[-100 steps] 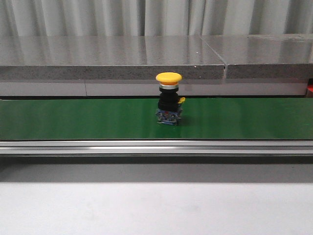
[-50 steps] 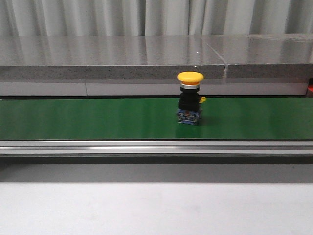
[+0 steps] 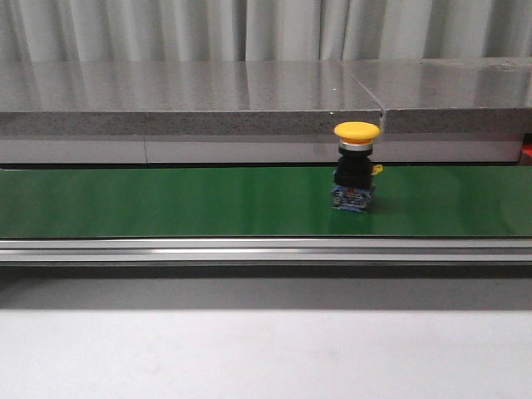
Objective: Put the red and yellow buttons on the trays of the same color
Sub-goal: 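Carry the red button into the red tray and open the right gripper, then grasp the yellow button at the conveyor end with the right gripper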
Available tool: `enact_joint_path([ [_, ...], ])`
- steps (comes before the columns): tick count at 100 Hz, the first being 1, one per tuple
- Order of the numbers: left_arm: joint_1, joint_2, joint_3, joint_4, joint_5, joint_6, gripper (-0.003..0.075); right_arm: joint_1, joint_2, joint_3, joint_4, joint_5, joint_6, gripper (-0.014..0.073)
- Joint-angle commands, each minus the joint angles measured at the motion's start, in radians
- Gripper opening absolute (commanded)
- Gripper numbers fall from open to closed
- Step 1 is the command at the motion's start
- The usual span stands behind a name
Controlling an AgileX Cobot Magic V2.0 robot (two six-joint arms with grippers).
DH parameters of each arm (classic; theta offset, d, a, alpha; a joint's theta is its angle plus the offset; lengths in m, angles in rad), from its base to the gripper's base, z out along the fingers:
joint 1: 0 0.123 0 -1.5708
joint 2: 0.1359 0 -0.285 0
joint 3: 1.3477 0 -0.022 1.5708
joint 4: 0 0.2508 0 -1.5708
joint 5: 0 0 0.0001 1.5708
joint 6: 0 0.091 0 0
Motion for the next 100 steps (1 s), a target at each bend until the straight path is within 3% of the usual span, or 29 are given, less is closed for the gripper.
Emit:
enact_joint_path([
  [1, -0.009, 0.010, -0.025, -0.009, -0.067, -0.001, -0.0019, -0.004, -0.067, -0.034, 0.021, -0.030, -0.004, 0.0559],
  [10, -0.009, 0.010, -0.025, -0.009, -0.067, -0.001, -0.0019, -0.004, -0.085, -0.034, 0.021, -0.030, -0.004, 0.0640],
  [34, -0.009, 0.010, -0.025, -0.009, -0.067, -0.001, -0.0019, -0.012, -0.182, -0.035, 0.021, 0.034, -0.004, 0.0635],
  [66, -0.009, 0.010, -0.025, -0.009, -0.067, -0.001, -0.0019, -0.011, -0.367, -0.015, 0.038, 0.220, 0.005, 0.0635],
  [100, -0.009, 0.010, -0.025, -0.009, -0.067, -0.001, -0.0019, -0.005, -0.660, 0.319, 0.062, 0.183, 0.001, 0.0635],
])
